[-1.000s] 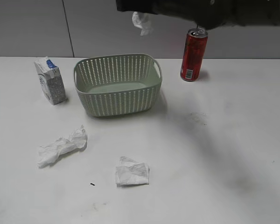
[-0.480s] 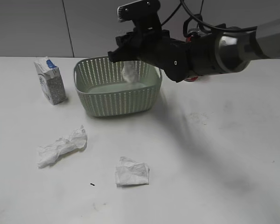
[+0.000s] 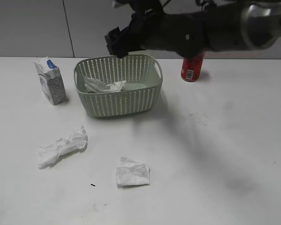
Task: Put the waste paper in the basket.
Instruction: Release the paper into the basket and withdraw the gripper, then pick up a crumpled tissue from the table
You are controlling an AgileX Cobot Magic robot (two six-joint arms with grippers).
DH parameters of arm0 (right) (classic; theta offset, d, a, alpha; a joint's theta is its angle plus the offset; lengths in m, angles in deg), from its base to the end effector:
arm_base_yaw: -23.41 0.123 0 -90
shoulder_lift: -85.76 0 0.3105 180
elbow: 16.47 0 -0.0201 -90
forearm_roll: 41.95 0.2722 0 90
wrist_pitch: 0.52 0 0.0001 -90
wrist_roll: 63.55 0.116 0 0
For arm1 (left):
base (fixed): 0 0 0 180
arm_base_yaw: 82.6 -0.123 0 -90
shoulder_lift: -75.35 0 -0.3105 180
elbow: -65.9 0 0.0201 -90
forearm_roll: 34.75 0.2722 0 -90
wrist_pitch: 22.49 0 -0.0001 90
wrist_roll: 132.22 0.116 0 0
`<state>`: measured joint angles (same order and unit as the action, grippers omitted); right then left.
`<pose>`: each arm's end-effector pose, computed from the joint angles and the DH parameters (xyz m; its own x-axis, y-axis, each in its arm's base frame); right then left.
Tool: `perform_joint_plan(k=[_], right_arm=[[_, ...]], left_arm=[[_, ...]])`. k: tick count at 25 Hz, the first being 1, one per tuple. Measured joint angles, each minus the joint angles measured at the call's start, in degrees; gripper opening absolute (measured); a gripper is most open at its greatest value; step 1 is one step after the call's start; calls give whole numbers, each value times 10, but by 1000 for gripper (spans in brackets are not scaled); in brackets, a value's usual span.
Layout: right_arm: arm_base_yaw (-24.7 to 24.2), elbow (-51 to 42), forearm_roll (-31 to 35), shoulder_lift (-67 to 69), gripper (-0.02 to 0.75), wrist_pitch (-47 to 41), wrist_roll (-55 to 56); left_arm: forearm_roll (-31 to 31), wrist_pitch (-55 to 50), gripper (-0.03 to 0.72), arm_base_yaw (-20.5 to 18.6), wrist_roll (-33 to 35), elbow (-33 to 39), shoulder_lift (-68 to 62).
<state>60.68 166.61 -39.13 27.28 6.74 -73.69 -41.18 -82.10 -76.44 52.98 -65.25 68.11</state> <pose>0.4137 0.3139 0.2337 -0.2085 -0.3192 -0.9245 -0.6328 0.7648 -0.1214 0.0095 -0.0123 0.2808 -0.4219 0.0794 -0.9032 0.2078 0.9781 -0.0111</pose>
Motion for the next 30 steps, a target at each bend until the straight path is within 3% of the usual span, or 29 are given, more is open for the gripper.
perform_joint_plan(k=[9,14,18,24,27,30], right_arm=[[6,1,-5,-181,593,-378,0],[-13,1,-45,-225,592,-588,0],[-106,1,-40,-227,592,-677,1],[-279,1,-6,-227,591,-702,2],[-335,-2,-2,-230,591,-741,3],[-355,-33,12,-256,591,-749,4]], left_arm=[[0,0,487,0,0,0,0],[0,0,473,0,0,0,0],[0,0,468,0,0,0,0],[0,0,468,0,0,0,0],[0,0,468,0,0,0,0],[0,0,467,0,0,0,0]])
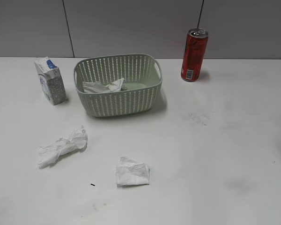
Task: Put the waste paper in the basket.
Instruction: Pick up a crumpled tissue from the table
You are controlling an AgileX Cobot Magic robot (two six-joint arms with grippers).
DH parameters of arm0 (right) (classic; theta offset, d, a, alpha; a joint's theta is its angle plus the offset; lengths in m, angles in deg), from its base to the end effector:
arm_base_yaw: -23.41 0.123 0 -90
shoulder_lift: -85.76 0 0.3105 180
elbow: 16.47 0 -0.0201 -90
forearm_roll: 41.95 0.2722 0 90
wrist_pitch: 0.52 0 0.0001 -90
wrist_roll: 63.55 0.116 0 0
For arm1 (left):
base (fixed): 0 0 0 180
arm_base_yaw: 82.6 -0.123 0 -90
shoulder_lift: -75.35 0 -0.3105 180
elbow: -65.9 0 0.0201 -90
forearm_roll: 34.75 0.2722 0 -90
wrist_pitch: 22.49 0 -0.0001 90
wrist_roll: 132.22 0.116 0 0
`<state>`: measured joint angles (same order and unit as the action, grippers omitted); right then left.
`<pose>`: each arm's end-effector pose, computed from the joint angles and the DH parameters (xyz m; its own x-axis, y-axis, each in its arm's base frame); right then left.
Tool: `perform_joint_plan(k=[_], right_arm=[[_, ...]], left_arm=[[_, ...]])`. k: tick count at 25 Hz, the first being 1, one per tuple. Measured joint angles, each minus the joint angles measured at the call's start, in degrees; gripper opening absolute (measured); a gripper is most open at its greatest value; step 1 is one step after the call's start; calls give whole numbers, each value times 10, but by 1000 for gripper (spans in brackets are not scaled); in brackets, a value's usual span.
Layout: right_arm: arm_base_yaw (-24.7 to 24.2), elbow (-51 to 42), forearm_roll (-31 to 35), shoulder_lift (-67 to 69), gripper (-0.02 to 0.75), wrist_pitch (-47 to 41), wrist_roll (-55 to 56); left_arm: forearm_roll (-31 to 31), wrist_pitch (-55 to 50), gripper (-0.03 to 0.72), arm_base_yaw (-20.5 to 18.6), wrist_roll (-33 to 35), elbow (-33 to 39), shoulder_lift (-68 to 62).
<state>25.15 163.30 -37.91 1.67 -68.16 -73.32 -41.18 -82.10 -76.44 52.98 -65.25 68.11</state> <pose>0.3367 0.0178 0.3116 -0.9427 -0.1716 -0.2862 -0.1854 0.9824 0.0218 0.0095 -0.0123 0.2808 -0.4219 0.0794 -0.9032 0.2078 0.9781 -0.0111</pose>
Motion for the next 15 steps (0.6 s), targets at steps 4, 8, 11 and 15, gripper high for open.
perform_joint_plan(k=[4,8,11,15], right_arm=[[-1,-77,20,-74,591,1,-1],[-2,-181,22,-174,591,31,-3],[-2,-256,23,-251,591,67,-4],[-2,-347,23,-356,589,111,-4]], left_arm=[[0,0,467,0,0,0,0],[0,0,509,0,0,0,0],[-1,1,592,0,0,0,-6],[-4,11,637,0,0,-3,-45]])
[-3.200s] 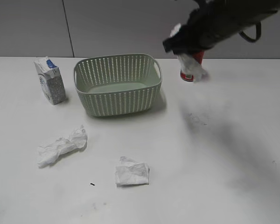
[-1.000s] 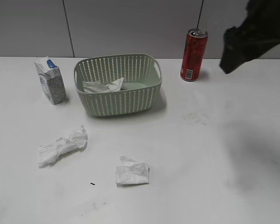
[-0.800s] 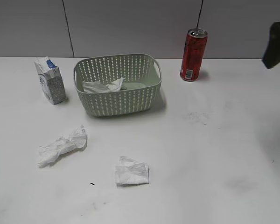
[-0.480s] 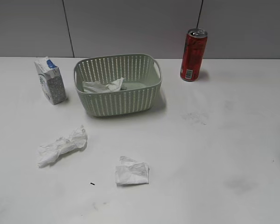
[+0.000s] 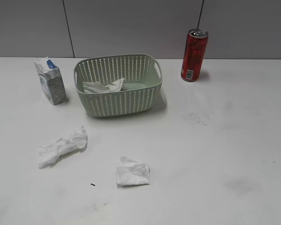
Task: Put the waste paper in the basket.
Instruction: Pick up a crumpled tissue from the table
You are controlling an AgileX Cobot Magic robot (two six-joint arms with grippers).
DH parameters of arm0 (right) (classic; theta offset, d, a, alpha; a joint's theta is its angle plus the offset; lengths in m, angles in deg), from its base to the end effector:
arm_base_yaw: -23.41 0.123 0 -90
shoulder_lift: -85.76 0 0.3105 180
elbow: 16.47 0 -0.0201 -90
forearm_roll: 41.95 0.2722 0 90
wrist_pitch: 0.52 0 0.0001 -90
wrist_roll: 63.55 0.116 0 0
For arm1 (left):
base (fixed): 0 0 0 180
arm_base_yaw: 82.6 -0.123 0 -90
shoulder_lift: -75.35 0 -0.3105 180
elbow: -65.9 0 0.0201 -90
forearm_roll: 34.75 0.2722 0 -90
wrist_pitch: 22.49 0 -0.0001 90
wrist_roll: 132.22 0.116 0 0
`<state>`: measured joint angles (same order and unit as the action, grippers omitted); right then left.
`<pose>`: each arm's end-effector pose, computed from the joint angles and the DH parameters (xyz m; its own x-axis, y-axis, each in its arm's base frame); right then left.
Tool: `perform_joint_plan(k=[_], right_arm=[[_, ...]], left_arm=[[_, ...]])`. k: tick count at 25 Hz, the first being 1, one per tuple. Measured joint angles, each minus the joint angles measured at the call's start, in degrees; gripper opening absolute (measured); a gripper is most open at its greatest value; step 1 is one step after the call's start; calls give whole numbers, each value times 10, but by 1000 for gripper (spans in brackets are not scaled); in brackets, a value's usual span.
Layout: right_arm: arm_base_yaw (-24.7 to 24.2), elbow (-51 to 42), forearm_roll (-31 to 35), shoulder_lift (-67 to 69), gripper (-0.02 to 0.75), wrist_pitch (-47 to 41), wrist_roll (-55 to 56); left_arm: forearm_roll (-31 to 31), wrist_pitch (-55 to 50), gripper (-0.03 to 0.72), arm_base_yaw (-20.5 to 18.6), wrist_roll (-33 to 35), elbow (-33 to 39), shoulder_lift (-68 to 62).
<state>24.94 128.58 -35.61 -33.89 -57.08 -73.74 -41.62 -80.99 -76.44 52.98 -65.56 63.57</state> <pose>0.1736 0.0153 0.2860 -0.8660 -0.1391 -0.4803 -0.1723 0.9847 0.0254 0.0224 -0.0143 0.2832 -0.4708 0.0787 -0.8787 0.2090 0.9776 -0.0244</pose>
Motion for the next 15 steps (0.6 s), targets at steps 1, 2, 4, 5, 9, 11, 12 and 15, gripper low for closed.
perform_joint_plan(k=[1,2,4,5,9,11,12,15], right_arm=[[0,-21,0,-26,589,8,0],[0,-41,0,-47,589,12,0],[0,-74,0,-97,589,17,0],[0,-90,0,-117,589,17,0],[0,-144,0,-207,589,17,0],[0,-169,1,-249,589,17,0],[0,-178,1,-266,589,17,1],[0,-182,2,-317,589,20,8]], left_arm=[[-2,8,639,0,0,-4,-14],[-4,18,639,0,0,-8,-32],[-6,43,633,0,0,-24,-73],[-7,52,627,0,3,-31,-100],[-20,79,612,0,50,-64,-216],[-24,84,607,0,66,-87,-282],[-24,84,605,0,73,-99,-309],[-24,94,596,9,95,-138,-397]])
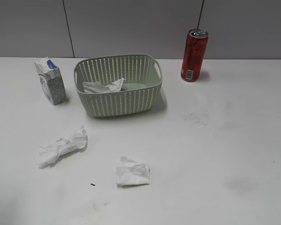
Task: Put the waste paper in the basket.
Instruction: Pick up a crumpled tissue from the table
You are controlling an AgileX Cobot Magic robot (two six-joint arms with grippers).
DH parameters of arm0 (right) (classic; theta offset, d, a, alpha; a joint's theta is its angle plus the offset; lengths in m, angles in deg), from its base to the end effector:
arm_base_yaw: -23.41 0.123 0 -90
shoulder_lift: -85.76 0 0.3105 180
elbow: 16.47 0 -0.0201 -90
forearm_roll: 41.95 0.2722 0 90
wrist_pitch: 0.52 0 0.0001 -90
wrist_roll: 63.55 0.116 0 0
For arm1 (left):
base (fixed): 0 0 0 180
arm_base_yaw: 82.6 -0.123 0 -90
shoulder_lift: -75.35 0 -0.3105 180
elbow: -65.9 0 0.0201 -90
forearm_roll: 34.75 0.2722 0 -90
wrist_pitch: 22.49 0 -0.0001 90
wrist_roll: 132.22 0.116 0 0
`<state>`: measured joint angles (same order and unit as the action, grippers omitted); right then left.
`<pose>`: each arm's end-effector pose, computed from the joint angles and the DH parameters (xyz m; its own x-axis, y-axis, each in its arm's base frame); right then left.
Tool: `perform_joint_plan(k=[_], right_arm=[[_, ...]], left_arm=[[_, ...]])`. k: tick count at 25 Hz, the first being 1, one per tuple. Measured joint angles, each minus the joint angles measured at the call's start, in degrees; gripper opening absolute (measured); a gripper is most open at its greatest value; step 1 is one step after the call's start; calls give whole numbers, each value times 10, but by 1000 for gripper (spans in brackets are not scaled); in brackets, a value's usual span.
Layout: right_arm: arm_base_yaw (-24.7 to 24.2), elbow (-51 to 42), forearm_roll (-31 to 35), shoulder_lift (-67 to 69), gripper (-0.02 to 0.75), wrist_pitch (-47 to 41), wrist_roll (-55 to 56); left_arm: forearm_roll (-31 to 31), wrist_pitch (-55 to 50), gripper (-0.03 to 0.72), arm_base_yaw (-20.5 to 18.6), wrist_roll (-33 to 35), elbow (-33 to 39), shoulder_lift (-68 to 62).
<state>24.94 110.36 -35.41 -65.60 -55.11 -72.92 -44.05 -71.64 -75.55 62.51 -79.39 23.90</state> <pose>0.0736 0.0127 0.2470 -0.7096 -0.1156 -0.6951 -0.1604 0.9871 -0.0004 0.1552 -0.0335 0.3227 -0.6619 0.2317 -0.7129 0.3104 0.9504 0.0207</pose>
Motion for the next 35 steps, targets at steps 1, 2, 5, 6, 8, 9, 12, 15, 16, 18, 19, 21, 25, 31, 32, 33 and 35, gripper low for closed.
perform_joint_plan(k=[1,2,5,6,8,9,12,15,16,18,19,21,25,31,32,33,35], right_arm=[[0,0,0,-17,589,1,2],[0,0,1,-33,589,2,3],[0,0,2,-74,589,2,6],[0,0,2,-86,589,2,7],[0,-2,2,-104,589,3,7],[0,-3,2,-112,589,3,7],[0,-3,2,-124,589,3,7],[0,-3,2,-125,589,3,8],[0,-3,2,-125,589,3,8],[0,-3,2,-126,589,3,9],[0,-3,2,-126,589,3,9],[0,-3,2,-126,589,3,9],[0,-3,2,-126,589,3,9],[0,-3,2,-126,589,3,9],[0,-3,2,-126,589,3,9],[0,-3,2,-126,589,3,9],[0,-3,2,-126,589,3,9]], left_arm=[[2,2,596,11,6,-14,-28],[8,4,594,28,12,-28,-56],[43,7,594,90,19,-62,-133],[55,8,593,109,21,-71,-162],[67,10,593,144,21,-84,-219],[69,12,593,157,22,-90,-250],[70,26,593,176,22,-102,-337],[70,45,593,177,22,-107,-416],[70,52,593,178,22,-108,-440],[70,66,593,178,22,-109,-479],[69,72,593,178,22,-110,-497],[64,90,593,179,22,-110,-528],[44,125,593,179,23,-110,-565],[11,164,593,179,44,-110,-600],[11,171,593,179,45,-110,-606],[10,175,591,179,46,-110,-613],[10,184,590,179,46,-110,-625]])
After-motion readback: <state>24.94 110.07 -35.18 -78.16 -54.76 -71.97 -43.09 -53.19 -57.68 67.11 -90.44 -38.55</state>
